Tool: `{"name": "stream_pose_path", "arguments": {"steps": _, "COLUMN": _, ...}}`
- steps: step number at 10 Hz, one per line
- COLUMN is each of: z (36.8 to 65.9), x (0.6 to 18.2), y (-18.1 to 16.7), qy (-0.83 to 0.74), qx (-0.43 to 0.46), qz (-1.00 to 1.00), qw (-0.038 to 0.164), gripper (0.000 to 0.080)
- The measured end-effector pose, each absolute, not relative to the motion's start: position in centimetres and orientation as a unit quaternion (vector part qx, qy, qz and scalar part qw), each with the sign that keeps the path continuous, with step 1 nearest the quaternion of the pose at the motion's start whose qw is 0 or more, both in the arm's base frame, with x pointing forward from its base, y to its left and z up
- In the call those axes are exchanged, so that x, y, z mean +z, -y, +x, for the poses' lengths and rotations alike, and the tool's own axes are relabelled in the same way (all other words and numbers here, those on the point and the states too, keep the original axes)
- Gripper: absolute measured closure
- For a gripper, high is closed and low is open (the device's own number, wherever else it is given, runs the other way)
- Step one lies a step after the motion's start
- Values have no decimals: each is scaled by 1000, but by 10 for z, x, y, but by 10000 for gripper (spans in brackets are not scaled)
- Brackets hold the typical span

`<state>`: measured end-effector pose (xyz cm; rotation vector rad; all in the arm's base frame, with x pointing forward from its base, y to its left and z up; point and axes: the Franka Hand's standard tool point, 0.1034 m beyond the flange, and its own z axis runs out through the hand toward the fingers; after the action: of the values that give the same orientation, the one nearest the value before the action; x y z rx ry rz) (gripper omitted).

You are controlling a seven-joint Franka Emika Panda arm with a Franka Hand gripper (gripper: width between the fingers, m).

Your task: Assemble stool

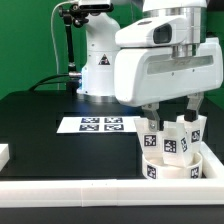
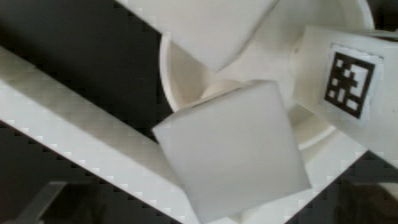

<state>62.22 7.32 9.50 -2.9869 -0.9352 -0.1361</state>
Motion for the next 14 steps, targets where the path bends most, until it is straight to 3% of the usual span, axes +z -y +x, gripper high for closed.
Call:
{"name": "stream_pose_path", "arguments": {"steps": 8, "z": 620, "x": 83, "y": -73, "qy": 301, "qx": -45, "qz": -953, "qw": -1, "gripper": 151}}
{"name": "stream_pose_path", "arguments": {"steps": 10, "z": 621, "x": 83, "y": -73, "qy": 299, "qx": -46, "qz": -953, "qw": -1, "gripper": 416}}
{"name": "stream_pose_path", "arguments": {"steps": 11, "z": 621, "x": 83, "y": -72, "qy": 299, "qx": -46, "qz": -953, "qw": -2, "gripper": 463}}
{"name": "stream_pose_path", "arguments": {"steps": 14, "z": 621, "x": 83, "y": -72, "qy": 273, "qx": -46, "qz": -961, "qw": -1, "gripper": 463}}
